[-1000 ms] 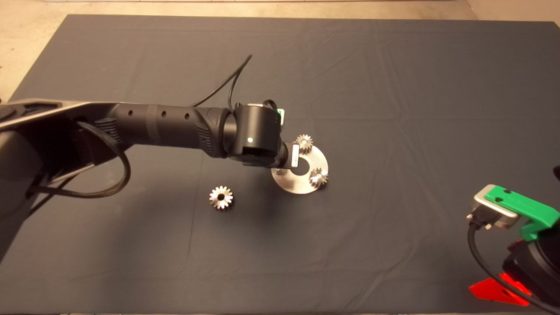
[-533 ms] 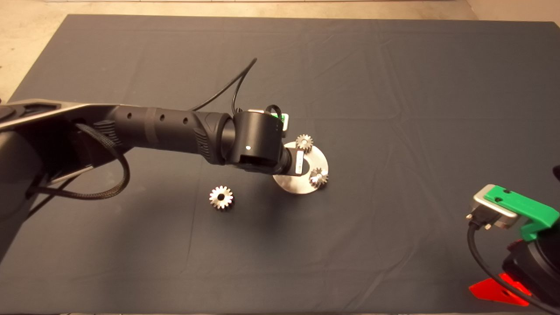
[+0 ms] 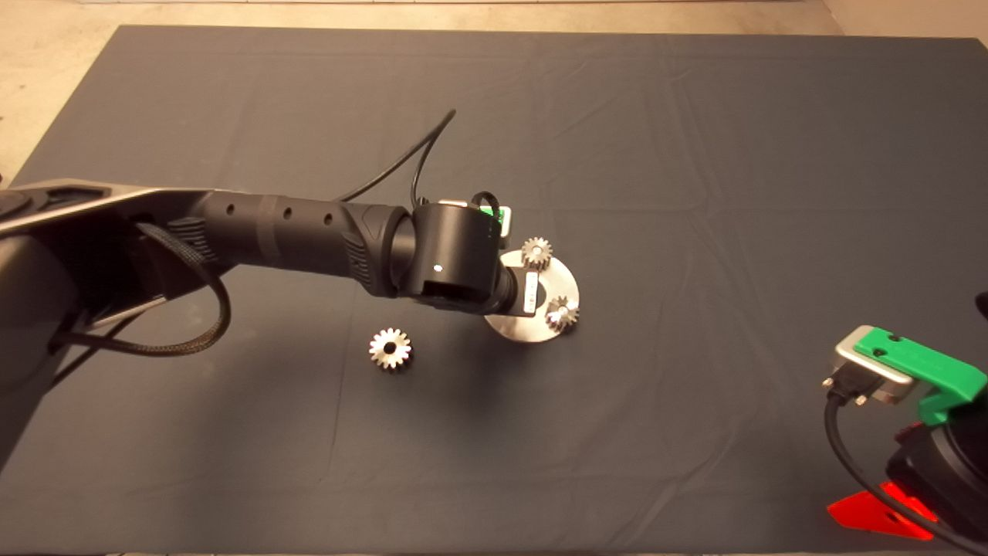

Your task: Remove an incorrectly installed larger gear and replace it with the correct smaller gear

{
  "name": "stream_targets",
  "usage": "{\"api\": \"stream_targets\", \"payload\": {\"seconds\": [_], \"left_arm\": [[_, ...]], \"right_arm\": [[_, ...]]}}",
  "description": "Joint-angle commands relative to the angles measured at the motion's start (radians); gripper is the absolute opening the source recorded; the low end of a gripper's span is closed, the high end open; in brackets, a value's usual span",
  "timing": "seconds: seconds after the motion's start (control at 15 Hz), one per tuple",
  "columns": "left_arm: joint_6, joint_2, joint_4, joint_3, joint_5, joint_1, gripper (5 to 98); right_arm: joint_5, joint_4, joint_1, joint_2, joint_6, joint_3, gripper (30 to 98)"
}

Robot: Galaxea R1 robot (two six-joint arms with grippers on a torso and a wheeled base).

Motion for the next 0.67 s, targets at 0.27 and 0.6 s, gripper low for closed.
{"api": "stream_targets", "payload": {"seconds": [0.27,0.6], "left_arm": [[0.037,0.000,0.012,-0.053,0.132,0.005,31.1],[0.046,-0.003,0.014,-0.064,0.132,0.004,31.1]], "right_arm": [[-0.010,0.033,0.012,-0.001,0.004,0.003,96.8],[-0.010,0.033,0.012,-0.001,0.004,0.003,96.8]]}}
